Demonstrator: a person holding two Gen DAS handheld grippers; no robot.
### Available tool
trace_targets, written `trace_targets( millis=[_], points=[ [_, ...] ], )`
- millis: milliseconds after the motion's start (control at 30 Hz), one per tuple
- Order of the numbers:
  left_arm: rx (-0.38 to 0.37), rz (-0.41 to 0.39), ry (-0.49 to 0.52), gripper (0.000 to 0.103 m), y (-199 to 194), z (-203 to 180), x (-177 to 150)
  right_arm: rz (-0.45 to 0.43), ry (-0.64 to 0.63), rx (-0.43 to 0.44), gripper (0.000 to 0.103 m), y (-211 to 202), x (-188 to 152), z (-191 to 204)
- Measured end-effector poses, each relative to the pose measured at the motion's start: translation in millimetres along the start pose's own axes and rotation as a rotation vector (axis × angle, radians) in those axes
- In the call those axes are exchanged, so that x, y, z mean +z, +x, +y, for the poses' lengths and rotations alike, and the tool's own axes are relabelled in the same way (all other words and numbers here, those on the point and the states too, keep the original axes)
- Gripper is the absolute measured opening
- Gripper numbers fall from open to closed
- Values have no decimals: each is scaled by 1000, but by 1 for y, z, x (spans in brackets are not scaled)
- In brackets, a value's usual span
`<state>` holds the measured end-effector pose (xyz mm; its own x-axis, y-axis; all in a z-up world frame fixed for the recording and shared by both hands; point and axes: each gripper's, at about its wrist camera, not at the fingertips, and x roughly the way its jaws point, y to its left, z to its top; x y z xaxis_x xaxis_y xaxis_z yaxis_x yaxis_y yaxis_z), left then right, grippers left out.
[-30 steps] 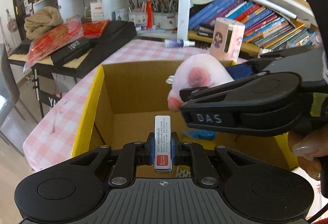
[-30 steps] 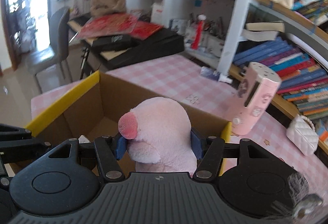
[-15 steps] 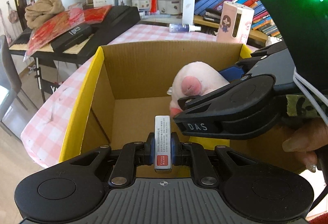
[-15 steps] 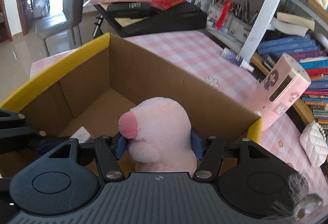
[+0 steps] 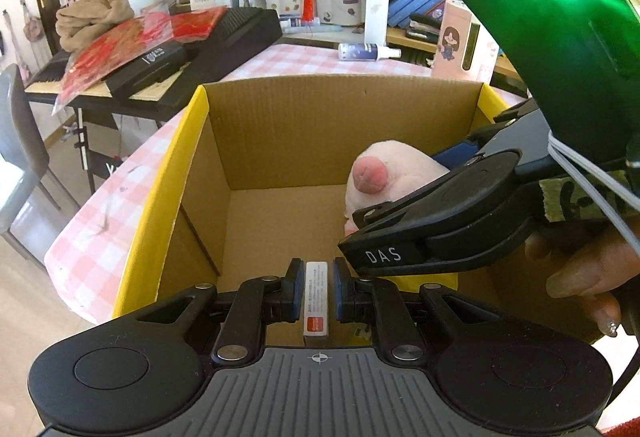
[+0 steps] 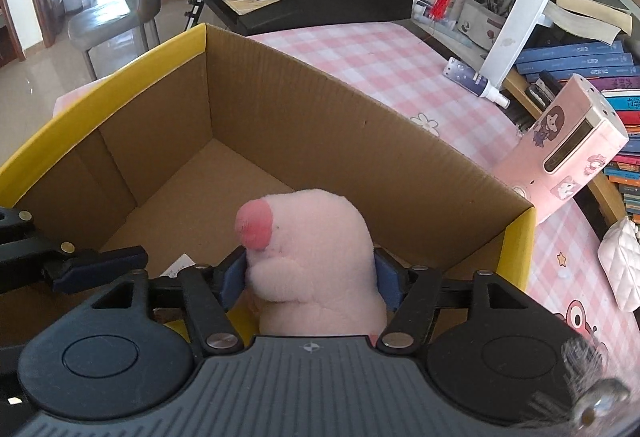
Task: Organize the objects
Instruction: 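Open the left gripper to drop the stick while the right gripper releases the pig into the box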
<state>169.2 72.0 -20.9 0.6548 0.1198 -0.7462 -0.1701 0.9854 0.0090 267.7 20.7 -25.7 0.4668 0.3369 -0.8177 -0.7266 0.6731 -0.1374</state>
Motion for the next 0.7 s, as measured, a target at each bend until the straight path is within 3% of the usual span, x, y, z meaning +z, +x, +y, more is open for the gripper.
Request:
trace_targets(
  millis=[133, 233, 367, 700],
  points=[
    [12, -34, -2, 18, -8, 0, 1, -42, 29, 1, 74, -8, -1, -5],
    [19, -66, -2, 31, -16, -1, 1, -104, 42, -11, 81, -22, -2, -8],
    [33, -106, -20, 49, -27, 0, -2, -175, 70, -46, 82, -43, -8, -11],
    [24, -175, -55, 67, -58, 7, -14, -316, 187, -175, 84, -101, -36, -16]
  ],
)
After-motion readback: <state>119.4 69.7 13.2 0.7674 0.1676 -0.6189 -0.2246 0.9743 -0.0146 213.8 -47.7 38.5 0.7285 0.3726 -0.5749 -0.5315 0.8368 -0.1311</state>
